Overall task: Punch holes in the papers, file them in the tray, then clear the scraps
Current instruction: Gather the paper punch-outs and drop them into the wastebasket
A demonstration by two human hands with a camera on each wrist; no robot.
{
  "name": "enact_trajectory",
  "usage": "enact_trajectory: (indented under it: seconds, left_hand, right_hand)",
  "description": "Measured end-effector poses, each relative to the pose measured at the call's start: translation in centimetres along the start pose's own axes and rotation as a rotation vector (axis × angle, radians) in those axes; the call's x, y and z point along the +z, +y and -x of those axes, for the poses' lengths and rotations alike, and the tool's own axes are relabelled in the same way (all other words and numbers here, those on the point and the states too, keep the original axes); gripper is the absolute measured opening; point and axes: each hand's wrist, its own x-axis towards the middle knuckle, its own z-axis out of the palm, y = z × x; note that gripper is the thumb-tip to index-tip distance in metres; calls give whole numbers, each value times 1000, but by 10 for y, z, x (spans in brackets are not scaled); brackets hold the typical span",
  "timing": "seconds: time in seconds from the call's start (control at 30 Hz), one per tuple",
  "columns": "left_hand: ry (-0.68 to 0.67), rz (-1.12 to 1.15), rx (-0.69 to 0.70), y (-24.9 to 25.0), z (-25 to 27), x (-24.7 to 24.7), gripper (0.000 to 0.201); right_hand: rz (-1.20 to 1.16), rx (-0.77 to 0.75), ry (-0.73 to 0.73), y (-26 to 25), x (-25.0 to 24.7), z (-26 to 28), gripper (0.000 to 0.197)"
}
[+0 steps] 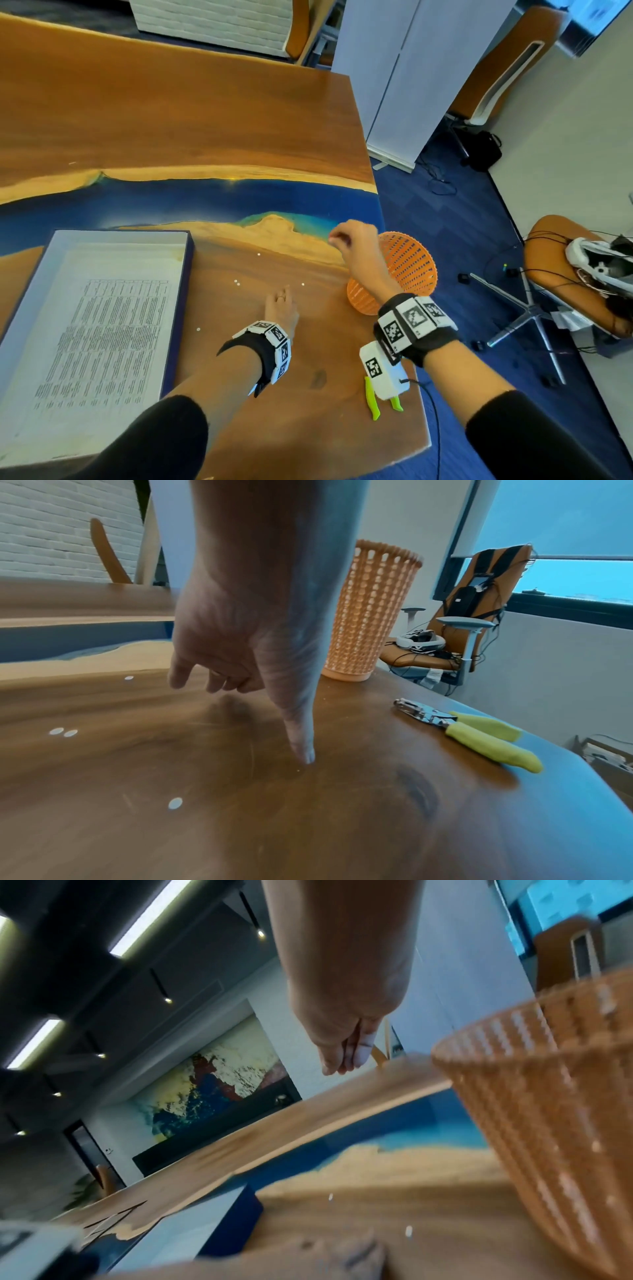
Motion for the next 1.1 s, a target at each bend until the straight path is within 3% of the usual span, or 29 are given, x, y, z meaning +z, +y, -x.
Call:
enact_trajectory:
  seconds: [0.1, 0.2, 0.37, 1.1]
  left_hand:
    - [4, 9, 4, -5, -11, 0, 111]
    - [6, 56, 8, -9, -23, 1, 122]
    - [28, 86, -29, -8, -34, 13, 127]
    - [-13, 123, -26, -7, -31, 9, 126]
  right_hand:
    - [-27, 80, -136, 11, 56, 1, 9]
    - [19, 260, -285, 38, 99, 8, 15]
    - [52, 377, -325, 68, 129, 12, 16]
    - [194, 108, -331, 73, 142, 15, 12]
